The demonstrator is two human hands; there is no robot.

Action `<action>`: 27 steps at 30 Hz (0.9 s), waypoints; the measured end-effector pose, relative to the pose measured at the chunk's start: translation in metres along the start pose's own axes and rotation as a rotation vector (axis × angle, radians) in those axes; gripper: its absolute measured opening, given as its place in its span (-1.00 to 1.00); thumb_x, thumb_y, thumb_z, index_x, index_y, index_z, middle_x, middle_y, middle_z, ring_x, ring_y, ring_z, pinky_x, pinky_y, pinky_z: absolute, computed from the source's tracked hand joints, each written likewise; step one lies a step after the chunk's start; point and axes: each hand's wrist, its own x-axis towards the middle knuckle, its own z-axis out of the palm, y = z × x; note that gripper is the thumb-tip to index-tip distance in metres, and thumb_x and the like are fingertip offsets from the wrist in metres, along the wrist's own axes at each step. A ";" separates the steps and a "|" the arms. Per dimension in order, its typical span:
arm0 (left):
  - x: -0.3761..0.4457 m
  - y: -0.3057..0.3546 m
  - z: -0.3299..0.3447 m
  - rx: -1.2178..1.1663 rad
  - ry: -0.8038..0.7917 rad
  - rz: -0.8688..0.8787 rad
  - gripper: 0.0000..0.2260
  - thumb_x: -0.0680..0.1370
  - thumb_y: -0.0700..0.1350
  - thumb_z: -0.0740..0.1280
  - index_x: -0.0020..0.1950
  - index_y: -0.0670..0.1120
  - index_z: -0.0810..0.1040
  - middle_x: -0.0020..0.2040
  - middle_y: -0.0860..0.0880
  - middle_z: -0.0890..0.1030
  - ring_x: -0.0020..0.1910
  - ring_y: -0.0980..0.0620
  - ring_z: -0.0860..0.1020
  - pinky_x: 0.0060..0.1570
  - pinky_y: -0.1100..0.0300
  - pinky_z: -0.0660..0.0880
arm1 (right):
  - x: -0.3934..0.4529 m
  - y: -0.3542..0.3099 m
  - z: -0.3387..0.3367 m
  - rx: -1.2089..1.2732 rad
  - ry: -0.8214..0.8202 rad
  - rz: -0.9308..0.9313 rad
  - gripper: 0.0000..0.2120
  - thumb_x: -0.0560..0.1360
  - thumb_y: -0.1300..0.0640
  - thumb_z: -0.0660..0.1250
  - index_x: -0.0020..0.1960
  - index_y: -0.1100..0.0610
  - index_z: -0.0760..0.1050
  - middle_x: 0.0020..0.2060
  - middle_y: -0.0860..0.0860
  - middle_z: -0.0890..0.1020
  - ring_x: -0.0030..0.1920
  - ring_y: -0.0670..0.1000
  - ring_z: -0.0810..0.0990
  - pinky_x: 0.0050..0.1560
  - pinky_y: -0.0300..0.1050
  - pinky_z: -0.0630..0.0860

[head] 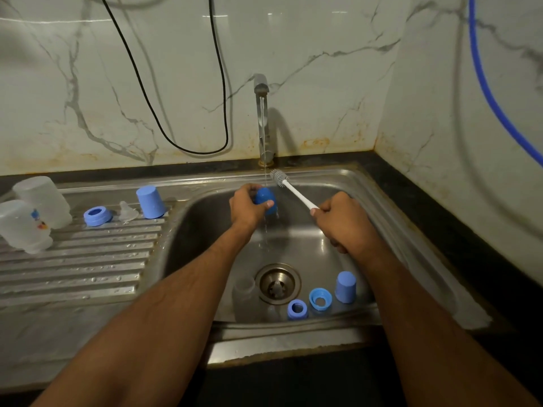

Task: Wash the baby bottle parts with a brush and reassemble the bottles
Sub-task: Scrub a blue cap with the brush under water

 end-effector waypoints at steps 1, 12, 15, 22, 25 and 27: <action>0.000 0.000 0.000 0.006 0.006 0.009 -0.59 0.50 -0.24 0.48 0.32 -0.12 0.50 0.26 -0.10 0.57 0.21 -0.03 0.57 0.17 0.11 0.58 | 0.000 0.000 0.000 0.004 -0.003 -0.001 -0.75 0.64 0.01 0.31 -0.10 0.15 0.58 -0.41 0.02 0.52 -0.45 -0.06 0.49 -0.44 -0.18 0.41; 0.001 0.000 0.000 -0.058 0.058 -0.055 -0.66 0.51 -0.20 0.48 0.26 -0.12 0.52 0.19 -0.05 0.58 0.13 0.06 0.57 -0.10 0.31 0.56 | -0.001 0.000 0.000 -0.001 -0.015 -0.001 -0.77 0.65 0.03 0.28 -0.07 0.16 0.57 -0.40 0.01 0.50 -0.45 -0.08 0.46 -0.45 -0.21 0.36; 0.004 -0.002 0.000 -0.182 0.076 -0.192 -0.68 0.48 -0.20 0.51 0.19 -0.12 0.53 0.17 -0.10 0.59 0.10 -0.01 0.61 0.03 0.13 0.64 | 0.000 0.001 0.001 -0.001 -0.011 0.000 -0.77 0.65 0.02 0.29 -0.07 0.15 0.57 -0.40 0.01 0.51 -0.45 -0.07 0.46 -0.44 -0.20 0.38; 0.001 0.002 -0.004 -0.593 -0.076 -0.460 -0.70 0.55 -0.26 0.41 0.27 -0.19 0.48 0.22 -0.20 0.53 0.06 -0.14 0.67 -0.03 0.12 0.67 | 0.002 0.003 0.003 0.002 -0.015 -0.007 -0.76 0.64 0.01 0.30 -0.09 0.14 0.57 -0.40 0.03 0.52 -0.45 -0.05 0.48 -0.43 -0.16 0.41; 0.002 0.002 -0.005 -0.703 -0.094 -0.529 -0.64 0.56 -0.26 0.38 0.34 -0.19 0.44 0.26 -0.24 0.49 0.06 -0.18 0.67 0.03 0.07 0.66 | 0.003 0.003 0.003 0.003 -0.014 -0.001 -0.77 0.64 0.00 0.30 -0.06 0.14 0.57 -0.38 0.03 0.53 -0.43 -0.05 0.49 -0.43 -0.16 0.41; 0.002 0.003 -0.007 -0.775 -0.097 -0.571 -0.61 0.57 -0.26 0.35 0.39 -0.19 0.42 0.30 -0.27 0.46 0.10 -0.21 0.65 -0.01 0.08 0.67 | 0.003 0.002 0.003 -0.004 -0.012 0.002 -0.77 0.64 0.00 0.30 -0.04 0.14 0.58 -0.38 0.03 0.53 -0.43 -0.05 0.49 -0.43 -0.17 0.40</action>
